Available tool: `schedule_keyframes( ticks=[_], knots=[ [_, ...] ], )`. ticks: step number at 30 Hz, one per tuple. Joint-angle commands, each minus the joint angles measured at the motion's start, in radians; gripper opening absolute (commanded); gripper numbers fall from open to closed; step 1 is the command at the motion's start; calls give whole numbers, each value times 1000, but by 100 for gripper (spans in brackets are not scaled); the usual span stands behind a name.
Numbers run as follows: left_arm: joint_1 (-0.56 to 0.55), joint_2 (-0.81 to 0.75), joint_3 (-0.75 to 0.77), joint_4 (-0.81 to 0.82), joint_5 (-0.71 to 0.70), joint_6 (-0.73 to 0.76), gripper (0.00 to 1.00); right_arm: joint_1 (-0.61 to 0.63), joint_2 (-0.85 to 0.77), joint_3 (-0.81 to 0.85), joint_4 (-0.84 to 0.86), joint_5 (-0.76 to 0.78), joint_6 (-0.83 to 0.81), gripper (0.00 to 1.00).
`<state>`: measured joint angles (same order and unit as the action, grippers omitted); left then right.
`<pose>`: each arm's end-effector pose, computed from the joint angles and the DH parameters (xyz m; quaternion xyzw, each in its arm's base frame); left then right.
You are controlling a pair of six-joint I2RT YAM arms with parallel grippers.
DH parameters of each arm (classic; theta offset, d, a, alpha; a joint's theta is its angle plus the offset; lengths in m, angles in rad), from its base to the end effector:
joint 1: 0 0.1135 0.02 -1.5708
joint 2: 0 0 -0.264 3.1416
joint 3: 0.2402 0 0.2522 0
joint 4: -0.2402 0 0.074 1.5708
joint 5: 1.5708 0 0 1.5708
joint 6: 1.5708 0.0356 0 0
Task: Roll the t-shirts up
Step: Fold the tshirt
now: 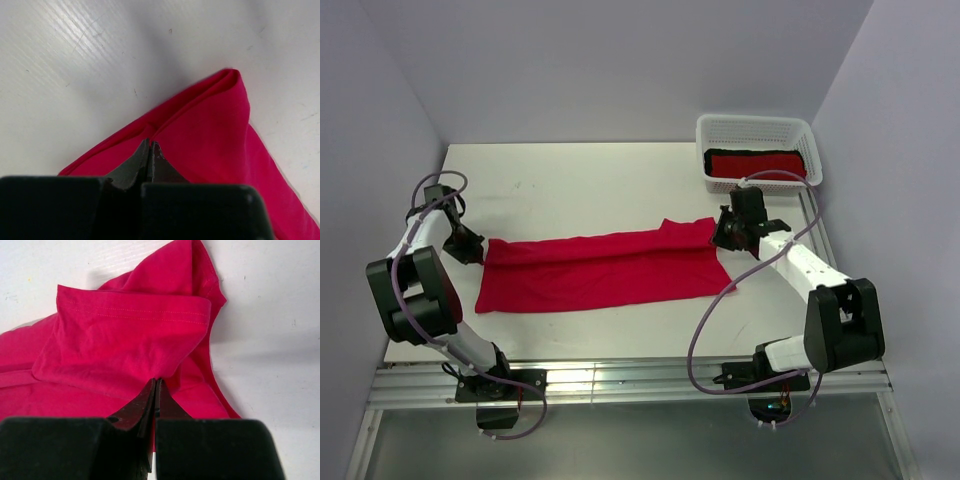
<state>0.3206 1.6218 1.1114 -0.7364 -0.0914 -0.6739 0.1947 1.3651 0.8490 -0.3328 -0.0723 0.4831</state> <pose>0.2945 0.1012 0.2061 -0.4767 0.8630 0.0161 0.1665 0.2753 0.0569 0.2210 0.1217 0.9271 0.1492 0.3216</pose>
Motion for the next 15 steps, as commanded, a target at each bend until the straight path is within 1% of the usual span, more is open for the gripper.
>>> schedule_keyframes(
  ticks=[1,7,8,10,11,12,13,14,15],
  knots=[
    [8,24,-18,18,9,-1,0,9,8,-14,-2,14,17,0],
    [6,78,-15,35,24,7,0,31,68,-24,-5,-3,34,0],
    [6,87,-7,32,24,8,0,32,75,-19,-8,-6,38,6],
    [6,92,5,29,21,11,0,41,101,-11,-29,-12,41,22],
    [6,89,7,28,22,14,0,45,109,1,-40,-14,46,36],
    [5,82,8,26,22,17,0,46,117,1,-48,-17,46,44],
    [5,76,8,25,19,17,5,45,115,2,-58,-9,49,47],
    [5,58,11,19,12,20,18,46,105,5,-60,-6,54,54],
    [5,47,16,14,2,22,26,46,98,8,-60,-10,52,55]
  ],
)
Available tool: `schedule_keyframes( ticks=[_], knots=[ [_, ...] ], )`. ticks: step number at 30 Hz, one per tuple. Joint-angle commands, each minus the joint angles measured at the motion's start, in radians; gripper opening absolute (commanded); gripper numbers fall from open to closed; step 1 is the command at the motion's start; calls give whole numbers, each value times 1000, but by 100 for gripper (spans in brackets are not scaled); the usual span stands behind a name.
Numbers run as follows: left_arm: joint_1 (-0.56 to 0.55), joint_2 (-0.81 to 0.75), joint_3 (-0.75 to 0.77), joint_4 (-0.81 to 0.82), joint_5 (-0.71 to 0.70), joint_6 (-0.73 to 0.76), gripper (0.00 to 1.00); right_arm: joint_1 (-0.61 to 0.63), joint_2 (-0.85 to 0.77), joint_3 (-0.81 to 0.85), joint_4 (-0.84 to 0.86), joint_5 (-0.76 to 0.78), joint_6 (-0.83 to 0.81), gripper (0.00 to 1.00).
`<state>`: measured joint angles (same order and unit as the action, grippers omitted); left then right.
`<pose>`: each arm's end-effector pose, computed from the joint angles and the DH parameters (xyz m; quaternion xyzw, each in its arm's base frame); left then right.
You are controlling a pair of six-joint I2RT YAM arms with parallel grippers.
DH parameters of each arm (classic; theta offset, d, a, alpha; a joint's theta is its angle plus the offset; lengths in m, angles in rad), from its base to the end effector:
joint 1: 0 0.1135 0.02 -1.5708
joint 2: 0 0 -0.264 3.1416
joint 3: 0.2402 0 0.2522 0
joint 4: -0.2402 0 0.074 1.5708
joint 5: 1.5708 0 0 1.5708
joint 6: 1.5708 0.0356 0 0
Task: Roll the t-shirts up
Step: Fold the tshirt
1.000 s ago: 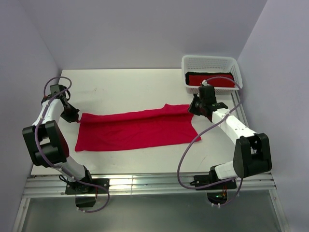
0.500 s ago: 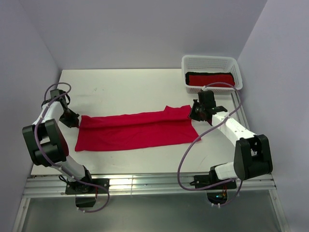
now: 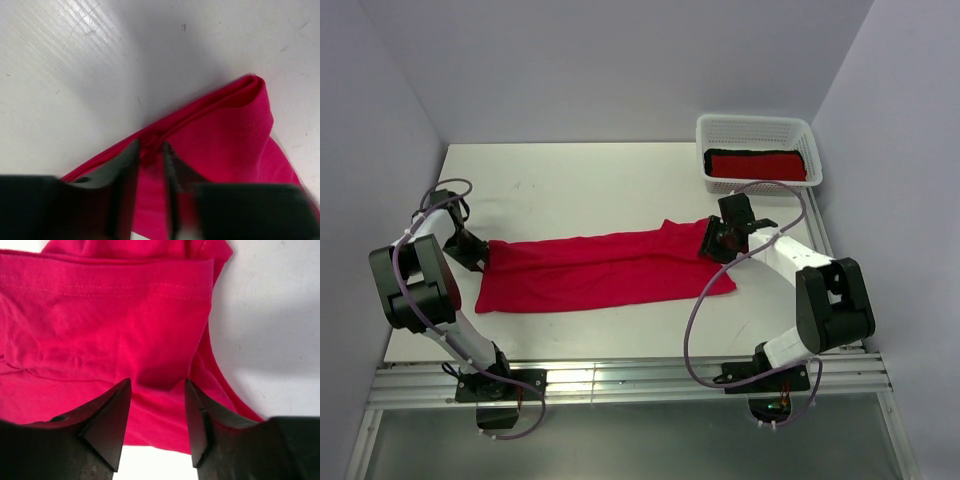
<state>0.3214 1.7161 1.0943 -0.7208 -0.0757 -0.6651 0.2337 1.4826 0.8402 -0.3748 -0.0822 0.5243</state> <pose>0.3000 0.1027 0.1741 -0.4739 0.8724 0.0176 0.1185 0.2779 0.0692 0.1846 0.1281 0.9526 0.1377 0.2390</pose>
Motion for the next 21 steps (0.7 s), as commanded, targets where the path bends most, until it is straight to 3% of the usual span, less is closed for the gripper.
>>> schedule_keyframes(
  ticks=[1,3,6,11,16,21],
  knots=[
    [5,-58,42,-8,-21,15,33,6,-25,29,-25,13,10,55],
    [4,-84,59,-32,-41,22,48,6,-39,52,-42,19,-9,56],
    [4,-115,108,-58,-91,29,57,7,-38,128,-65,19,-46,56],
    [1,-135,162,-5,2,67,59,13,62,289,-87,-27,-151,68],
    [-80,-30,236,-2,16,84,59,64,208,462,-131,-30,-265,70],
    [-113,45,233,58,51,91,62,101,317,522,-84,-45,-346,70]
  ],
)
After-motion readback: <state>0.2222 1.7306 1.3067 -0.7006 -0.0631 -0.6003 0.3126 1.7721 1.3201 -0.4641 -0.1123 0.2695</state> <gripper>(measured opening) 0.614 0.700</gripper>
